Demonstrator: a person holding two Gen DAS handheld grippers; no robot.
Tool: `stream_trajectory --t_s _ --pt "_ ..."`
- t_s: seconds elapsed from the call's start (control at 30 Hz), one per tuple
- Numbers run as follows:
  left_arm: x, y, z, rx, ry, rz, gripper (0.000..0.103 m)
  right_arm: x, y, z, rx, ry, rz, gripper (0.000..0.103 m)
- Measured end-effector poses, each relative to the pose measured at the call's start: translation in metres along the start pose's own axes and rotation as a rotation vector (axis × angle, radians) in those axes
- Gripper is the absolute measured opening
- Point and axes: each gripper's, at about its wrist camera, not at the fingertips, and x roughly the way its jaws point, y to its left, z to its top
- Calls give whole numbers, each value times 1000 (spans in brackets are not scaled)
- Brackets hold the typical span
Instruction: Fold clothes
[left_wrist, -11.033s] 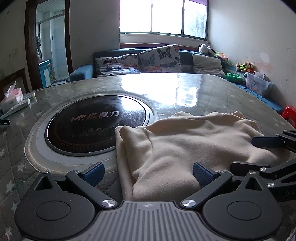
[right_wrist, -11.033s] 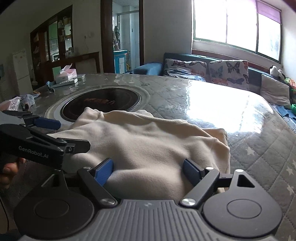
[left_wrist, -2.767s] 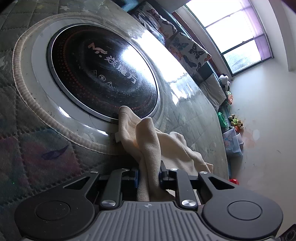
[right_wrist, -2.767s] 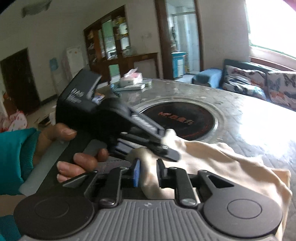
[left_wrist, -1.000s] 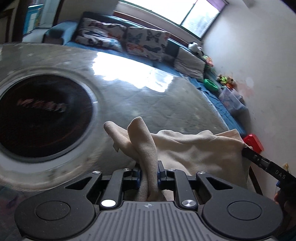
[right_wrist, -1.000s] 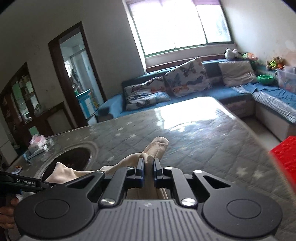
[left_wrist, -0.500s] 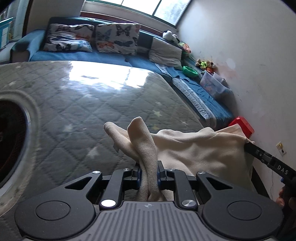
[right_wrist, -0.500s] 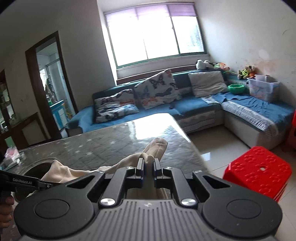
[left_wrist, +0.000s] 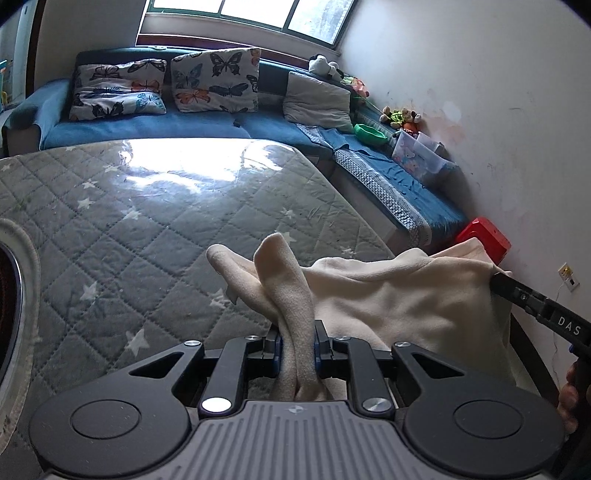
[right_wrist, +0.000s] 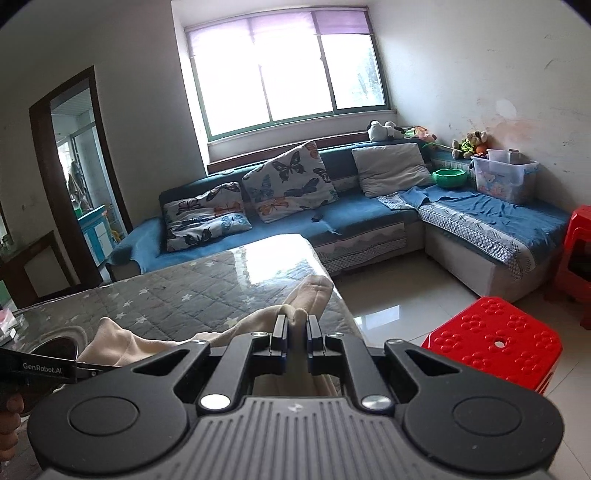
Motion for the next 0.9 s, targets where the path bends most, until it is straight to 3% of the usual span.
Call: stream_trajectory --t_s 0.33,0.9 --pt "13 -10 4 28 4 20 17 7 -6 4 -1 -2 -10 8" --pt "35 -3 -13 21 82 40 17 34 -17 -26 14 86 -40 8"
